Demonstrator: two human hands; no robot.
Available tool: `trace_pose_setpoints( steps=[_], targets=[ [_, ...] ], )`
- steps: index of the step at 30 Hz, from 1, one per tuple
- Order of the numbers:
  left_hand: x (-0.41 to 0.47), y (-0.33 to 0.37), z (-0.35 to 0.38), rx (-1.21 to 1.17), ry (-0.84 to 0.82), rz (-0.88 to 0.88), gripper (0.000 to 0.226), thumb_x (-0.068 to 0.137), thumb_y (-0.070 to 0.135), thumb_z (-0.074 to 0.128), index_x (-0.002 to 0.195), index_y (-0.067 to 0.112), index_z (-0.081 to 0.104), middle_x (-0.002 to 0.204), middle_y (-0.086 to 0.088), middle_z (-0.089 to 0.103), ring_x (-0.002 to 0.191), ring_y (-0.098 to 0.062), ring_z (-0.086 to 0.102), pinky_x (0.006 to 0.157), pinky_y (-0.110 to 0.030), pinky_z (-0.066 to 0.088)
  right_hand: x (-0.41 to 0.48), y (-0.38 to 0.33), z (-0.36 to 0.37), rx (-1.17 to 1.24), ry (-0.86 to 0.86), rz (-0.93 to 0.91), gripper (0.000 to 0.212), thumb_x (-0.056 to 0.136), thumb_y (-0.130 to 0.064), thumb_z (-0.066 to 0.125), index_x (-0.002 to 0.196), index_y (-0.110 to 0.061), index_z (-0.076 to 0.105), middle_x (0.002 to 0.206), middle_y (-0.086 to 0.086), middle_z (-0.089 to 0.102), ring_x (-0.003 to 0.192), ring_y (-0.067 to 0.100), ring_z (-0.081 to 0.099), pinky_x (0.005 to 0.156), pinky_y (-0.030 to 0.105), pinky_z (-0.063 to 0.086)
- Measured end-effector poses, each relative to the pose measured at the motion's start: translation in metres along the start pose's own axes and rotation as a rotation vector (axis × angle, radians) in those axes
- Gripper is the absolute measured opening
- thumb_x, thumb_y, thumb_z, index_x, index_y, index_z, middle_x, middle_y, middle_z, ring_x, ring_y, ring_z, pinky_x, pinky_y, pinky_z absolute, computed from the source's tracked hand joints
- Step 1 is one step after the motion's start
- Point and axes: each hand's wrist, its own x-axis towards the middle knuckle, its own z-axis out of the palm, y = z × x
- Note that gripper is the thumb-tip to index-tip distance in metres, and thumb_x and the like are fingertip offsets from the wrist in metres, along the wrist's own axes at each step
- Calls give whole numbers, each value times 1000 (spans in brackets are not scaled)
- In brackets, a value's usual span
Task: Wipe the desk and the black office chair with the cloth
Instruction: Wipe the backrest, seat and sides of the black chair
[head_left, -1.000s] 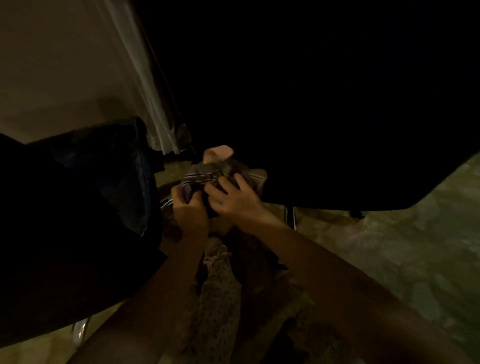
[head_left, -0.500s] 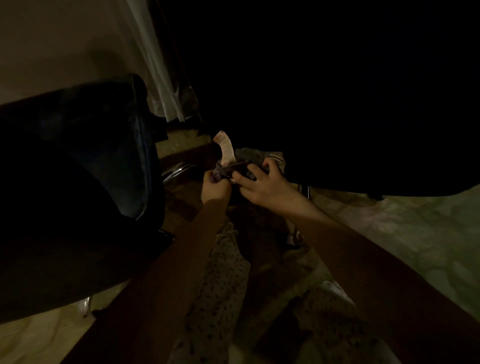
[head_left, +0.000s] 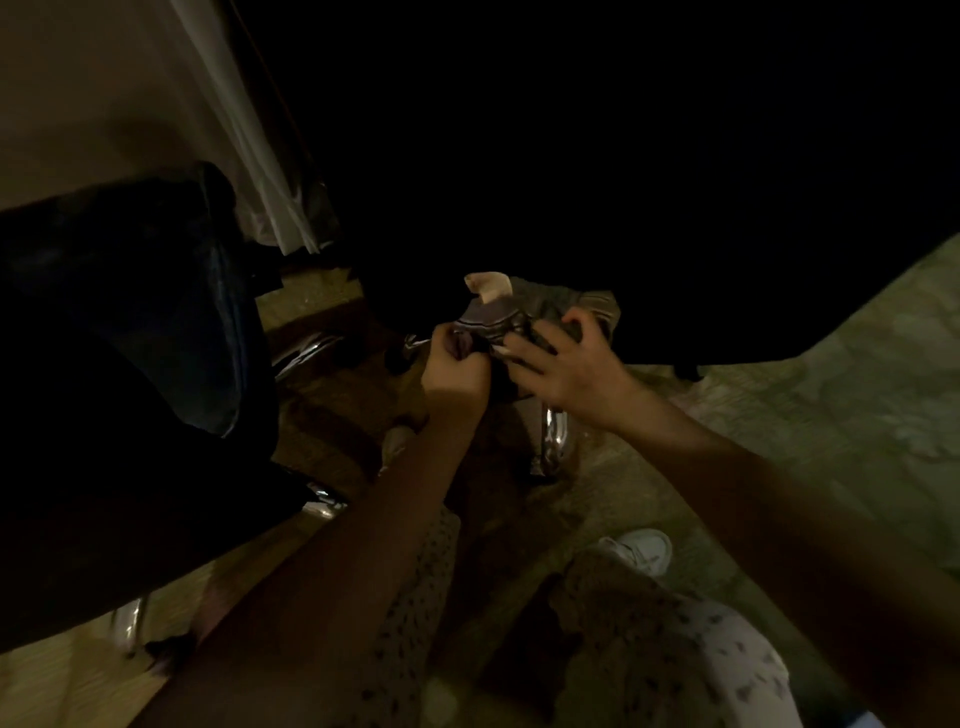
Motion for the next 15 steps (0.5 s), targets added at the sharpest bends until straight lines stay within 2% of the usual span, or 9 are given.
trace_pose_setpoints(
  steps=[1, 2, 4, 7, 8, 10, 11, 13, 15],
  targets=[
    [0, 2, 6, 42, 12, -42, 31, 86, 0, 47, 116, 0, 50, 98, -15, 54, 90, -28, 51, 74, -31, 36, -8, 5, 1, -26, -26, -33, 16, 89, -15, 53, 102, -17, 62, 124, 8, 41, 104, 29, 44, 82, 46, 35],
    [-3, 5, 12, 78, -10, -67, 34, 87, -1, 47, 120, 1, 48, 102, -19, 54, 95, -33, 52, 77, -35, 39, -17, 8, 1, -51, -45, -46, 26, 81, -17, 64, 105, -18, 55, 125, 7, 40, 106, 29, 43, 83, 47, 36],
    [-9, -1, 23, 123, -89, -97, 43, 84, 6, 51, 127, 6, 45, 113, -20, 56, 102, -38, 54, 84, -43, 46, -35, 8, 5, -18, -93, -35, 43, 70, -15, 72, 107, -19, 49, 125, 7, 39, 106, 31, 42, 82, 49, 34],
    [-5, -6, 34, 201, -209, -235, 56, 85, 15, 54, 137, 8, 36, 125, -22, 52, 108, -39, 54, 89, -46, 47, -50, -6, 7, 134, -166, 99, 47, 56, -7, 77, 100, -19, 66, 123, 11, 43, 103, 35, 42, 79, 49, 32],
    [-5, -2, 36, 216, -249, -310, 55, 89, 13, 54, 140, 6, 33, 131, -22, 49, 105, -37, 55, 91, -45, 47, -54, -12, 5, 193, -233, 165, 51, 51, -3, 80, 99, -17, 69, 121, 13, 49, 101, 36, 44, 77, 51, 37],
    [-10, 1, 41, 174, -314, -472, 48, 94, 5, 48, 140, 2, 34, 136, -19, 46, 84, -21, 57, 89, -39, 49, -67, -28, 2, 356, -363, 301, 65, 43, 1, 86, 104, -14, 70, 114, 15, 60, 98, 38, 52, 65, 51, 49],
    [-15, 1, 44, 116, -324, -541, 43, 96, 3, 46, 138, 2, 37, 134, -17, 47, 80, -17, 54, 89, -38, 49, -75, -35, 0, 407, -383, 340, 69, 42, 0, 87, 107, -13, 69, 111, 15, 62, 98, 36, 53, 60, 48, 52],
    [-29, 5, 52, 8, -325, -603, 31, 96, 2, 45, 127, 3, 47, 121, -16, 50, 94, -25, 53, 94, -44, 44, -90, -40, -5, 424, -353, 375, 64, 48, -3, 82, 109, -14, 66, 109, 15, 63, 98, 31, 45, 59, 43, 53],
    [-38, 3, 64, 48, -293, -494, 8, 94, 2, 49, 99, 5, 54, 100, -13, 50, 97, -26, 47, 94, -48, 43, -105, -32, -9, 357, -252, 384, 56, 56, -4, 64, 110, -17, 55, 111, 15, 57, 97, 30, 43, 69, 42, 50]
  ],
)
